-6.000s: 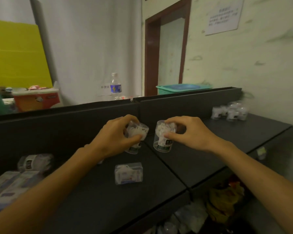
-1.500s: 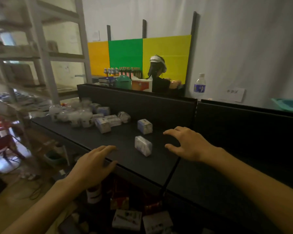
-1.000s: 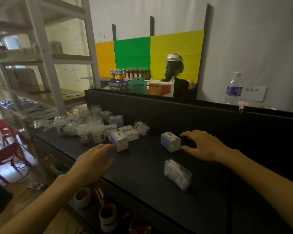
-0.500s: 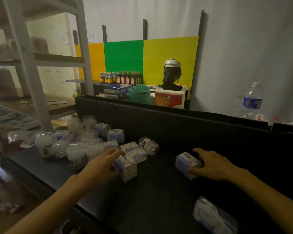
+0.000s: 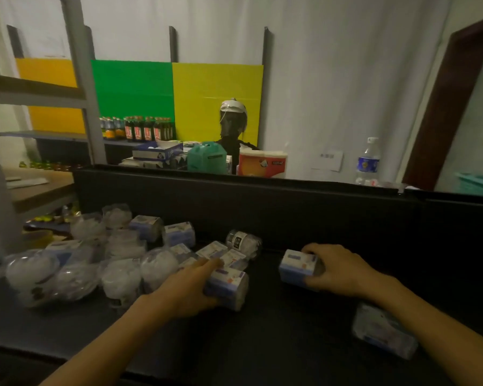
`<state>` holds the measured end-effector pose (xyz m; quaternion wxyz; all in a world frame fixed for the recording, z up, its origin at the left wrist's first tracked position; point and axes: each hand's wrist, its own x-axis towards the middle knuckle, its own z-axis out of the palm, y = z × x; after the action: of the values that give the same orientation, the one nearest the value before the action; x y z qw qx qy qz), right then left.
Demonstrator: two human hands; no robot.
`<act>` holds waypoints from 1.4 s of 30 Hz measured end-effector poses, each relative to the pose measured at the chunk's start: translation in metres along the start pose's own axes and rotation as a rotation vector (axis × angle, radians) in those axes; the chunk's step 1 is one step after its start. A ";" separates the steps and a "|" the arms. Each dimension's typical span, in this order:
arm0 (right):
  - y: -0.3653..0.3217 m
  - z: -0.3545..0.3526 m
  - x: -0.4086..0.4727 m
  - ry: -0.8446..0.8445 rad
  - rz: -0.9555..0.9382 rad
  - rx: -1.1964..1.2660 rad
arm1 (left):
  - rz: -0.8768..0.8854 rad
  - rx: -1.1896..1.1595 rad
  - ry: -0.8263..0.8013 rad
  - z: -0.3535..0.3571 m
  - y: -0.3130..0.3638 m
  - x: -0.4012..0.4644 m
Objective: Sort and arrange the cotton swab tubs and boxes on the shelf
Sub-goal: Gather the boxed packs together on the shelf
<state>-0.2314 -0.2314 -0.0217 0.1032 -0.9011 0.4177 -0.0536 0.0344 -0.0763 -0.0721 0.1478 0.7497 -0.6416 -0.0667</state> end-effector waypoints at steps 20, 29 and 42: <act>-0.012 -0.015 -0.162 0.287 -0.007 -0.118 | 0.508 -0.163 0.283 -0.004 0.071 -0.033; 0.049 -0.034 -0.230 0.390 0.033 -0.084 | 0.640 -0.199 0.303 0.002 0.164 -0.024; 0.217 -0.076 -0.384 0.409 0.175 -0.107 | 0.807 -0.230 0.196 0.067 0.400 -0.025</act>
<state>-0.6546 -0.0854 -0.0014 -0.0271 -0.8361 0.5087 -0.2038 -0.3657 -0.1136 -0.0150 0.3049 0.4202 -0.8547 -0.0028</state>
